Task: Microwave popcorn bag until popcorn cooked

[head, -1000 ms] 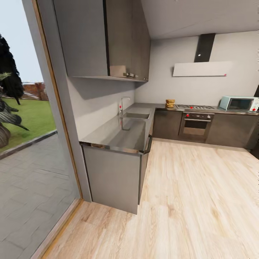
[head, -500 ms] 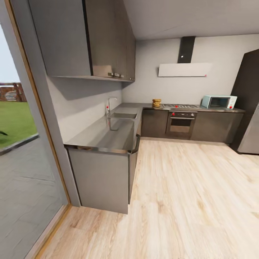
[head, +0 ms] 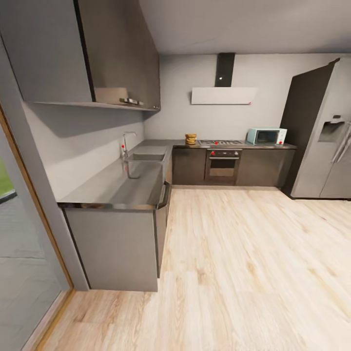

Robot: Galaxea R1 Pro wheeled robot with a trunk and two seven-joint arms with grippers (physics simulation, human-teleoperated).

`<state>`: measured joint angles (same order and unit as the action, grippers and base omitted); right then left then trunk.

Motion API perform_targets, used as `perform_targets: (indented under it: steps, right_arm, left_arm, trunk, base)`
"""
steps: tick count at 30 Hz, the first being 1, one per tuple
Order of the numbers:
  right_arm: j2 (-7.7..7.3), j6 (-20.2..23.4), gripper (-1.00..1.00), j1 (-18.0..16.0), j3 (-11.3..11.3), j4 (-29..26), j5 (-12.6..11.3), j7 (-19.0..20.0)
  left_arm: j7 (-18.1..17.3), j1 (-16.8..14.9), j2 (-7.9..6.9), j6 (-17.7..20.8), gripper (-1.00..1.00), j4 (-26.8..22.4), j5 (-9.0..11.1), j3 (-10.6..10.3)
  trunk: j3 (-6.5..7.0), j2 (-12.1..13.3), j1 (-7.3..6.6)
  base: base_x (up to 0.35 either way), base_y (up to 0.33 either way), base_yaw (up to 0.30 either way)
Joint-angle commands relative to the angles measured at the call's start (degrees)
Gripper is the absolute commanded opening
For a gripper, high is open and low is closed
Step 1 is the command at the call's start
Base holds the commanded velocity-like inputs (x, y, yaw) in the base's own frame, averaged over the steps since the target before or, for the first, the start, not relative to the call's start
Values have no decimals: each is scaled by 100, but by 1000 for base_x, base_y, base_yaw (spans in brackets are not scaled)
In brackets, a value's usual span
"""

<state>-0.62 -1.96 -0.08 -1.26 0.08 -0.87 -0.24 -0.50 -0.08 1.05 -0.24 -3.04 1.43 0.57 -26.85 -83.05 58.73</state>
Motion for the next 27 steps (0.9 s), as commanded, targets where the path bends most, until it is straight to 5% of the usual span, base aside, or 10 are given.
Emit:
perform_targets:
  steps: [1, 27]
  right_arm:
    - [0, -22, 100, -1, -23, 1, -10, -2]
    - [-35, -39, 100, -1, -32, 1, -10, -2]
  left_arm:
    - [-7, -1, 0, -2, 100, -3, 15, 5]
    - [-12, -1, 1, -11, 100, -180, 15, 2]
  trunk:
    - [-2, -2, 0]
    - [74, -2, 0]
  base:
    - [0, 0, -287]
    - [0, 0, -287]
